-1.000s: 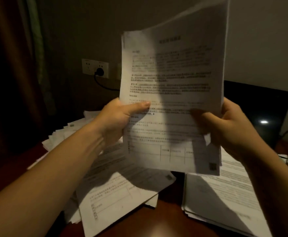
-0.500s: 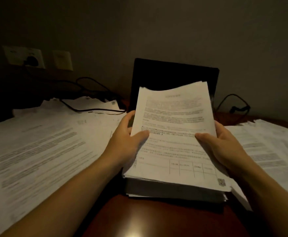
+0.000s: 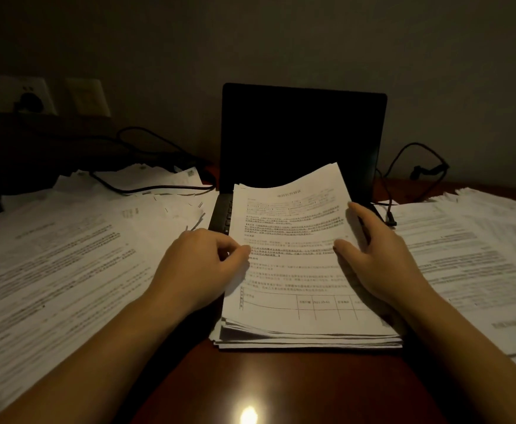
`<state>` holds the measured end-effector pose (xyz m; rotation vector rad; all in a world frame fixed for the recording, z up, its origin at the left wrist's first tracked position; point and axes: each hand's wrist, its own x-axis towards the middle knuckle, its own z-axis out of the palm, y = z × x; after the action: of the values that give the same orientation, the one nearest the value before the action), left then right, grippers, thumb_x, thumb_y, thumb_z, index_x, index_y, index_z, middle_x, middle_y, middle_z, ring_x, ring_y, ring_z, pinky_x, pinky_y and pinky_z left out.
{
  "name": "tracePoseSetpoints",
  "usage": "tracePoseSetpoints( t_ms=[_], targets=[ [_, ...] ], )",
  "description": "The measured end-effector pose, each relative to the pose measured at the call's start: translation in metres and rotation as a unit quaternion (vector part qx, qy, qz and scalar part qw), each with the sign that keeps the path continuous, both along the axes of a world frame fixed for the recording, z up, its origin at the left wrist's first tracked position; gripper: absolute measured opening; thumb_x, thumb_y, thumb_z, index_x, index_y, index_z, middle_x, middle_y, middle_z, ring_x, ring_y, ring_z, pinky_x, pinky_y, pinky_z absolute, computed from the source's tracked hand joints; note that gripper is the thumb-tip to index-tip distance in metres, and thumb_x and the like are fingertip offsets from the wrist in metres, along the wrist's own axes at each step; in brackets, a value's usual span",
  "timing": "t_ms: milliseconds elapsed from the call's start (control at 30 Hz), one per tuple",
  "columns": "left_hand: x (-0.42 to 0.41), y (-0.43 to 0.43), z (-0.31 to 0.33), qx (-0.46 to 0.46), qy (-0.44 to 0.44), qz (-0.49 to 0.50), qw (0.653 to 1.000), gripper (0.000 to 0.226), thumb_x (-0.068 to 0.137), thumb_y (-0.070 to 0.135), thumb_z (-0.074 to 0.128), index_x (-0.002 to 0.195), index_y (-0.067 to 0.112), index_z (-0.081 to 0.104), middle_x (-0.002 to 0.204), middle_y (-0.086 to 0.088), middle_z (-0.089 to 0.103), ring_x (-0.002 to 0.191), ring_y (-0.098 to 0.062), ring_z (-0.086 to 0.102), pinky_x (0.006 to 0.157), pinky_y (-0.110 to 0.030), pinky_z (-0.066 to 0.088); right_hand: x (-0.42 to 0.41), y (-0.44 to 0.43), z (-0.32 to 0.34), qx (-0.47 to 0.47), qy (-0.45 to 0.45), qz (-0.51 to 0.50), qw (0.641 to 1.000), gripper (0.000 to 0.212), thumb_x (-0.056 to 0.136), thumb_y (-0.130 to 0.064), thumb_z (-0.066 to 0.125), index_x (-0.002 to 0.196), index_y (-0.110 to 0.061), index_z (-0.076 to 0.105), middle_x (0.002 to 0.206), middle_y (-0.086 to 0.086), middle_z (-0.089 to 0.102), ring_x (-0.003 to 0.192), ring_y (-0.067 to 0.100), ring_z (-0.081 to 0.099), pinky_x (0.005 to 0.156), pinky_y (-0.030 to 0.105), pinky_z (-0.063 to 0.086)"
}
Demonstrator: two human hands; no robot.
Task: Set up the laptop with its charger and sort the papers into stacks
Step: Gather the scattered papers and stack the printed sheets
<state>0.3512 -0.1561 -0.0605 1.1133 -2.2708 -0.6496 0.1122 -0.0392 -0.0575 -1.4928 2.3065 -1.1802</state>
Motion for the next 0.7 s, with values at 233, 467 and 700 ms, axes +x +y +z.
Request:
tracePoseSetpoints(
  t_ms=[233,467,700],
  targets=[
    [0.002,0.0,0.001,-0.067,-0.048,0.041,0.996,0.026,0.093,0.052,0.06,0.087,0.032,0.074,0.082,0.018,0.063,0.072,-0.004,0.058,0.062,-0.019,0.041,0.003,0.001,0.002,0.122,0.11,-0.019,0.986,0.054,0.099,-0.035,0.054,0.15,-0.026,0.038,0.146,-0.001,0.045,0.129,0.02,0.046,0.098,0.032,0.042],
    [-0.003,0.012,-0.004,-0.029,-0.111,-0.011,0.993,0.055,0.091,0.061,0.057,0.141,0.038,0.05,0.141,0.018,0.052,0.125,-0.006,0.049,0.103,-0.029,0.041,0.021,0.006,0.006,0.257,0.201,-0.057,0.944,0.04,0.101,-0.053,0.032,0.132,-0.03,0.04,0.132,0.0,0.055,0.123,0.027,0.04,0.095,0.043,0.036],
    [0.002,0.011,0.004,-0.033,-0.101,0.018,0.994,0.055,0.093,0.06,0.055,0.143,0.038,0.049,0.141,0.012,0.054,0.129,-0.013,0.048,0.108,-0.039,0.041,0.023,0.005,0.006,0.219,0.212,-0.067,0.95,0.065,0.096,-0.065,0.03,0.152,-0.033,0.027,0.159,0.001,0.027,0.145,0.027,0.019,0.114,0.05,0.024]
  ],
)
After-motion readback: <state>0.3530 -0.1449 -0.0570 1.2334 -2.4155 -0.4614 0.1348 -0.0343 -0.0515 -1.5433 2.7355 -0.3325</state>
